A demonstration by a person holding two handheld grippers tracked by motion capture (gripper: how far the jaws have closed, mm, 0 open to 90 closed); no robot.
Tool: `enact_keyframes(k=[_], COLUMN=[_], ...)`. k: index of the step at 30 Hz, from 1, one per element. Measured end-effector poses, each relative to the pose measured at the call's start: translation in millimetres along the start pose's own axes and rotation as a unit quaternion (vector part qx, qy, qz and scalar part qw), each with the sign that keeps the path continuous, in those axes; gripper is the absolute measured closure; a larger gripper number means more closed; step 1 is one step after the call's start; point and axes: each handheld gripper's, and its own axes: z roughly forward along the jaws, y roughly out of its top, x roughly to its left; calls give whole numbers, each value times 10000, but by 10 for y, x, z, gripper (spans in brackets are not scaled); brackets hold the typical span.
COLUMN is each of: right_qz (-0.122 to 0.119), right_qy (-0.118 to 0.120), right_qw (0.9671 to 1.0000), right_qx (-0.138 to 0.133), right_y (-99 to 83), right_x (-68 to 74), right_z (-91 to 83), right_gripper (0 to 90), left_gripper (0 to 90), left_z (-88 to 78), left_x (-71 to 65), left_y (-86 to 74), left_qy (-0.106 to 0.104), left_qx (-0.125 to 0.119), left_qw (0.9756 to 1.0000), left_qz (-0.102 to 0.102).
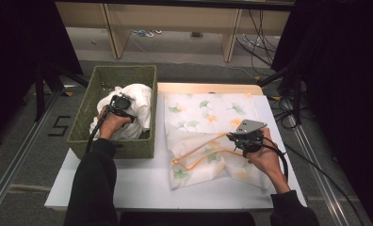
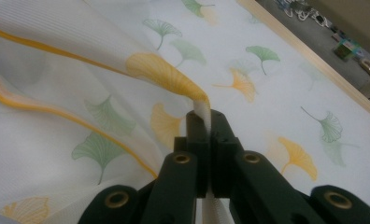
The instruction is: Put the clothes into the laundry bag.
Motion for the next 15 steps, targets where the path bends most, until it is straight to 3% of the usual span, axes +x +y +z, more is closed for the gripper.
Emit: enact_keyframes(k=[1, 2, 3, 4, 5, 6, 7, 8, 9, 10, 11, 12, 13, 15], right_qz=[-91, -101, 57, -72, -72, -81, -81, -115, -19, -73, -31, -31, -57, -32], right_qy=[0, 4, -20, 5, 5, 14, 14, 7, 18, 10, -8, -8, -9, -7], right_qw=[10000, 9999, 10000, 10000, 10000, 10000, 10000, 9999, 10000, 10000, 10000, 10000, 10000, 10000], right_qx=[-32, -38, -11, -22, -22, 2, 2, -12, 41, 2, 13, 13, 17, 13], right_y=[-2, -4, -8, -5, -5, -11, -11, -13, -7, -4, -6, -6, -7, -6], right_x=[-23, -27, -12, -35, -35, -33, -33, -32, -18, -26, -11, -11, -10, -8], right_z=[3, 6, -1, 5, 5, 16, 16, 18, 5, 8, 8, 8, 10, 8], right_gripper=[898, 898, 898, 898, 898, 898, 898, 898, 898, 898, 898, 898, 898, 898], left_gripper=[615, 627, 631, 633, 632, 629, 626, 626, 610, 588, 482, 482, 312, 202], left_z=[-40, -70, -95, -114, -114, -167, -167, -196, -214, -212, -208, -200, -145, -118], left_x=[43, 61, 73, 77, 77, 80, 80, 71, 83, 77, 71, 67, 31, 5], left_y=[-9, -10, -14, -20, -20, -30, -30, -38, -45, -60, -67, -69, -82, -80], left_qy=[-234, -375, -502, -720, -720, -1152, -1152, -1370, -1470, -1445, -1369, -1327, -1201, -1160], left_qx=[-122, -160, -213, -221, -221, -147, -147, -156, -39, -46, -50, -45, -126, -41], left_qw=[9994, 9987, 9978, 9963, 9963, 9926, 9926, 9898, 9889, 9893, 9903, 9910, 9926, 9932], left_qz=[-215, -316, -379, -416, -416, -360, -360, -356, -225, -214, -221, -162, -126, -21])
